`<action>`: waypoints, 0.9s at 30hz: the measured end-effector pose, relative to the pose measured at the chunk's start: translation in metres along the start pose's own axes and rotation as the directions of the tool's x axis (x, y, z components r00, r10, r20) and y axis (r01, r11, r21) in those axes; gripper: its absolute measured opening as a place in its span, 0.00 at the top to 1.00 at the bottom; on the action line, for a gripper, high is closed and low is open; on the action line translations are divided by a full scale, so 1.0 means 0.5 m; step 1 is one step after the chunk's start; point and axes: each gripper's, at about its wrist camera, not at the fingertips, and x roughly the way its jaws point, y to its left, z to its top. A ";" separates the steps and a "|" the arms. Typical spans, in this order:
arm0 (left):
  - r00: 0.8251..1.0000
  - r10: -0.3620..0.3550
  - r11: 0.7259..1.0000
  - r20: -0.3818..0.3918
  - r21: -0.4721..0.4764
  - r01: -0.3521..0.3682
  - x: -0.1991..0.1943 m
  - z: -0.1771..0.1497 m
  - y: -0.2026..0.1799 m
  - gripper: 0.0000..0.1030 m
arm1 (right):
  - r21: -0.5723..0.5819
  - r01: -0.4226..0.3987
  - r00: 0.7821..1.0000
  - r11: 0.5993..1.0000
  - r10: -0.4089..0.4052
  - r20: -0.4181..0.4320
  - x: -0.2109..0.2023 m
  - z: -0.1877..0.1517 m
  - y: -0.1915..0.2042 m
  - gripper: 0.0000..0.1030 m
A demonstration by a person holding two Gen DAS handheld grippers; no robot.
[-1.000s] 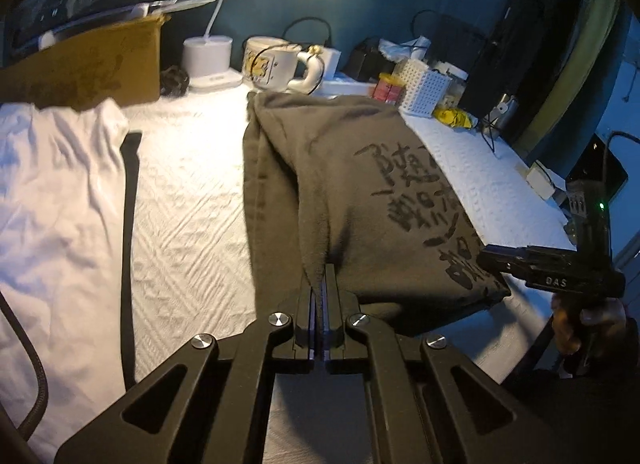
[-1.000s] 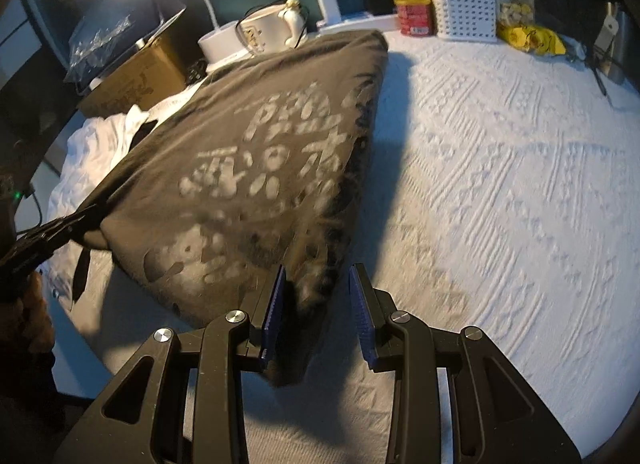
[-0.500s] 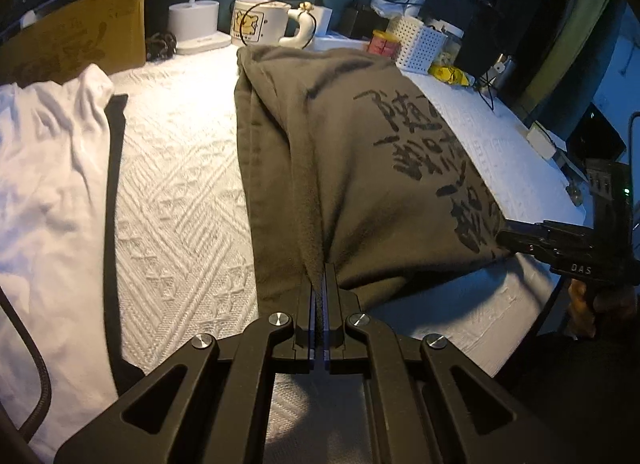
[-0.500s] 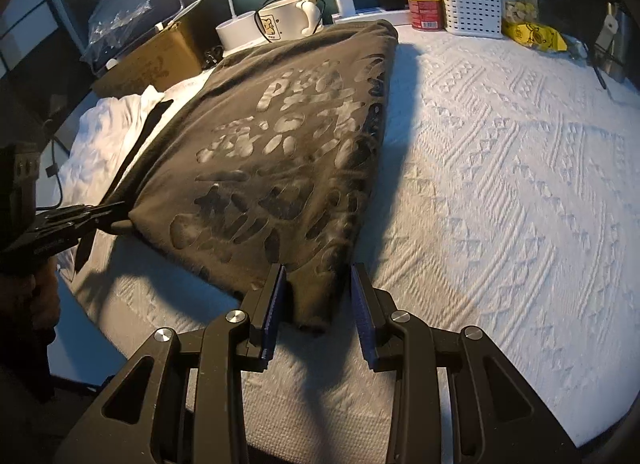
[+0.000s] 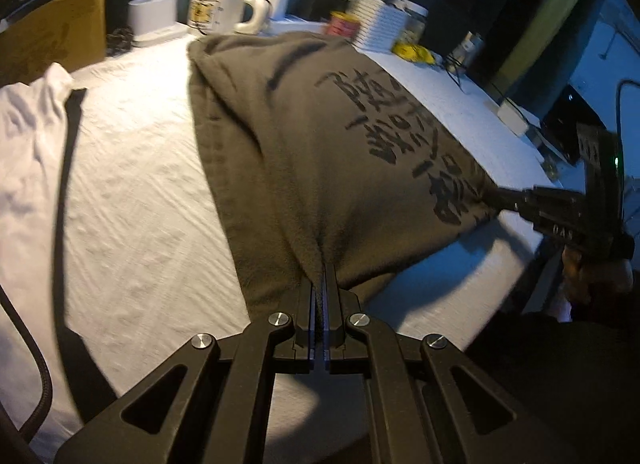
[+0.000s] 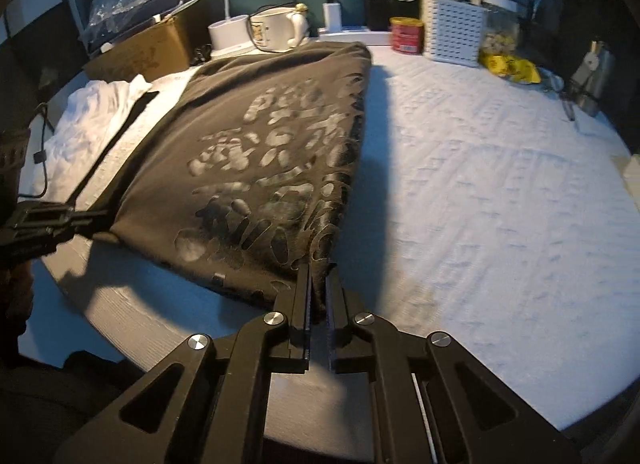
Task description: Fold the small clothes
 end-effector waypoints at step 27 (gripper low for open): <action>0.999 0.021 1.000 -0.025 -0.001 -0.021 -0.001 -0.032 -0.018 0.96 | 0.073 -0.023 0.999 0.997 0.025 -0.023 -0.023 -0.068 -0.001 0.94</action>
